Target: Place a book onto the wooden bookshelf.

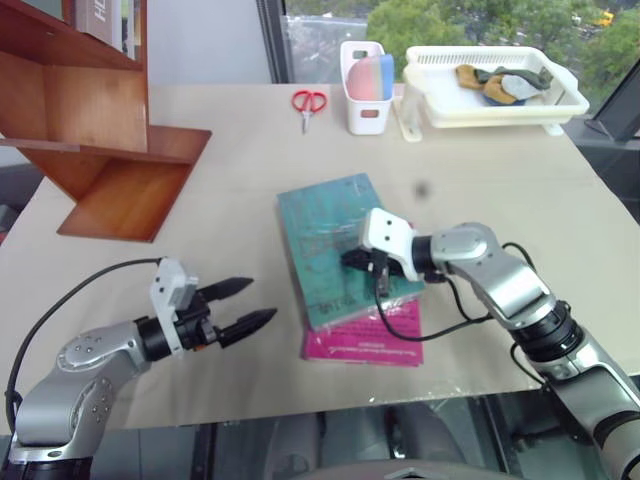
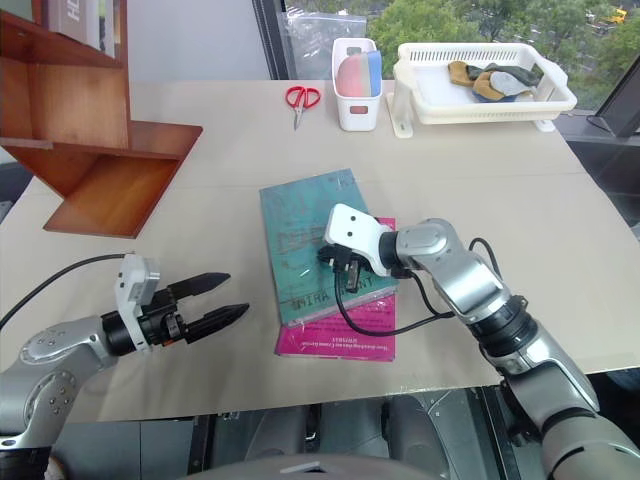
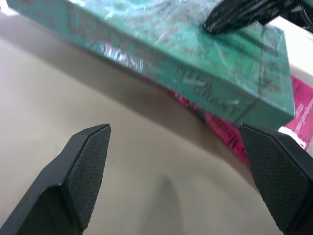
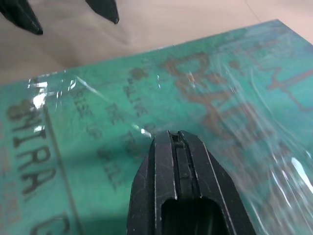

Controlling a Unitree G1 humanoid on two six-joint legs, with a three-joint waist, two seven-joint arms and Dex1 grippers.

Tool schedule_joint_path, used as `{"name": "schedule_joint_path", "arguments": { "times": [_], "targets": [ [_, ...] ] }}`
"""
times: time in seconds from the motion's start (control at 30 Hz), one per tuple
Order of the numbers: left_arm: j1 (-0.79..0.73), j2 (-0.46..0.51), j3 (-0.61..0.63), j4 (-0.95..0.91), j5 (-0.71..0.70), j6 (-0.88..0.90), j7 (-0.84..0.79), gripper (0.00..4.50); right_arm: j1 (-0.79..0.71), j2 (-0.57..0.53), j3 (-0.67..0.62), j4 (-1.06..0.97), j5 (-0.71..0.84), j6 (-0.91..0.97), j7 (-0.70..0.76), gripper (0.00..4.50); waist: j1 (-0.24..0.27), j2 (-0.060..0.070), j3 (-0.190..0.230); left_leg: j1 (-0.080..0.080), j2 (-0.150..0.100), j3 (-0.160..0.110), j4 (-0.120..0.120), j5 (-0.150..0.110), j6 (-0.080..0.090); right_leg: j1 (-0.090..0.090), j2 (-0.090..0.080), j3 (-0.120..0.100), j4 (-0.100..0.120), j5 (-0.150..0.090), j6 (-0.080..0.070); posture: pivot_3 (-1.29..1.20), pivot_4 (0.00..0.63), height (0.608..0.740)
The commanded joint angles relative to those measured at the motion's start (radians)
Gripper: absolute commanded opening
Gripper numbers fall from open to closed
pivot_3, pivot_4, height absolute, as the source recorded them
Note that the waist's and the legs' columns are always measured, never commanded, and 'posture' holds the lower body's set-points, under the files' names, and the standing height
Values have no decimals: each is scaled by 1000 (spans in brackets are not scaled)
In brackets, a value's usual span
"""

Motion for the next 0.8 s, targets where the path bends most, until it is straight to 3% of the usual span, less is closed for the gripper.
{"name": "schedule_joint_path", "arguments": {
  "times": [0.03,0.2,0.3,0.43,0.57,0.8],
  "targets": [
    [8,-7,30,5,-28,-3,-23,4500,29,-21,-51,-47,17,-11,9,73,1,0,0,0,0,0,0,0,0,0,0,0,0,0,0,0,150,740],
    [-21,-27,48,30,-103,64,-8,4500,79,-73,-230,-235,170,-28,57,73,7,1,1,-2,0,-1,0,0,0,0,-2,-1,-1,0,0,0,150,740],
    [-73,-40,50,63,-149,125,20,4500,130,-124,-322,-348,272,33,70,840,7,1,1,-2,0,-2,0,0,0,0,-1,-2,-1,0,0,0,150,740],
    [-134,-51,47,91,-196,205,49,4500,216,-173,-412,-438,340,56,40,2657,5,0,1,-2,0,-3,0,0,0,1,-1,-3,-1,0,0,0,150,740],
    [-228,-79,26,138,-265,330,100,4500,445,-289,-568,-526,320,-81,94,4451,11,0,1,-2,-1,-2,0,0,0,1,-1,-2,-1,0,0,0,150,740],
    [-435,-156,16,327,-406,650,258,4500,709,-302,-771,-617,357,-208,76,4451,3,0,1,-2,-2,-4,1,0,0,1,0,-2,0,0,1,0,150,740]
  ]
}}
